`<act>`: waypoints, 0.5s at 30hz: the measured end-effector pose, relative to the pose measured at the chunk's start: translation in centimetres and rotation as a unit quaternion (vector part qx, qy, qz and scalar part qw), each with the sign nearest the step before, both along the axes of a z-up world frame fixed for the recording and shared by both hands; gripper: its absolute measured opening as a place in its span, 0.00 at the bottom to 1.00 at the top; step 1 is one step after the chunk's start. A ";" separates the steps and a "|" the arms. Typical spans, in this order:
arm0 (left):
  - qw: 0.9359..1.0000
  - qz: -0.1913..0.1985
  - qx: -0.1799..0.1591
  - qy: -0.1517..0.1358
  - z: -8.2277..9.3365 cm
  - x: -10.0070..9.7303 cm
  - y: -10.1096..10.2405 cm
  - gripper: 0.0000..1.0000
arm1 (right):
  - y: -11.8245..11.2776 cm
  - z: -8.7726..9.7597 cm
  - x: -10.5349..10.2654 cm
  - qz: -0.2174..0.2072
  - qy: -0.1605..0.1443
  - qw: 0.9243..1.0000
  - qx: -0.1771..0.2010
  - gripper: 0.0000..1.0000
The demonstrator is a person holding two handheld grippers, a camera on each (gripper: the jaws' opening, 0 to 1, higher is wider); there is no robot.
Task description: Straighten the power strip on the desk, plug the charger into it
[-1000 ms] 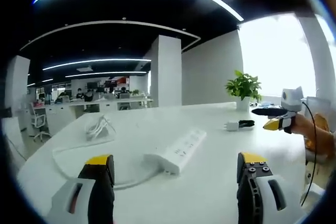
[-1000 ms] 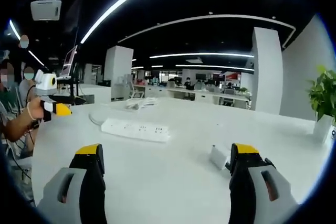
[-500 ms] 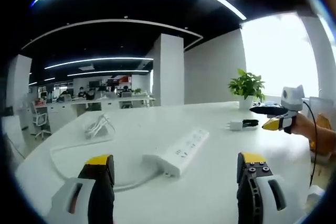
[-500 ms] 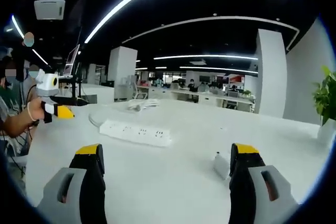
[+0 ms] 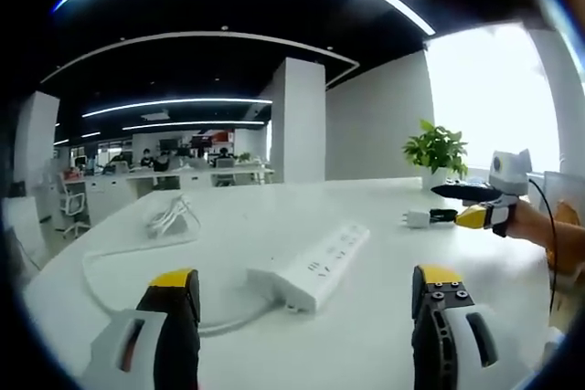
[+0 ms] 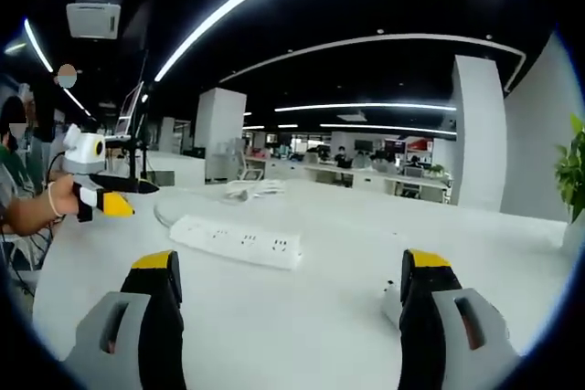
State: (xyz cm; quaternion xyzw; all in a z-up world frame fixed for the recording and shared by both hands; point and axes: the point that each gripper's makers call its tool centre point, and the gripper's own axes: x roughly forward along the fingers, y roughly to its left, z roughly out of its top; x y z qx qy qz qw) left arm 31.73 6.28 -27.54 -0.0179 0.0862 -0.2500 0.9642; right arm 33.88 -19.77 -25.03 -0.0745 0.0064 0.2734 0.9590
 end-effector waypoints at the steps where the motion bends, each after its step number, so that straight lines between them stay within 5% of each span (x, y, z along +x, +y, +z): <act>1: 1.000 0.000 0.002 0.000 -0.1 0.1 -0.1 0.98 | 0.0 -0.1 0.2 0.001 -0.001 1.000 -0.001 1.00; 15: 1.000 0.018 0.006 0.014 -1.6 1.4 -0.8 0.98 | 1.6 -0.8 2.6 0.035 -0.011 0.999 0.005 0.98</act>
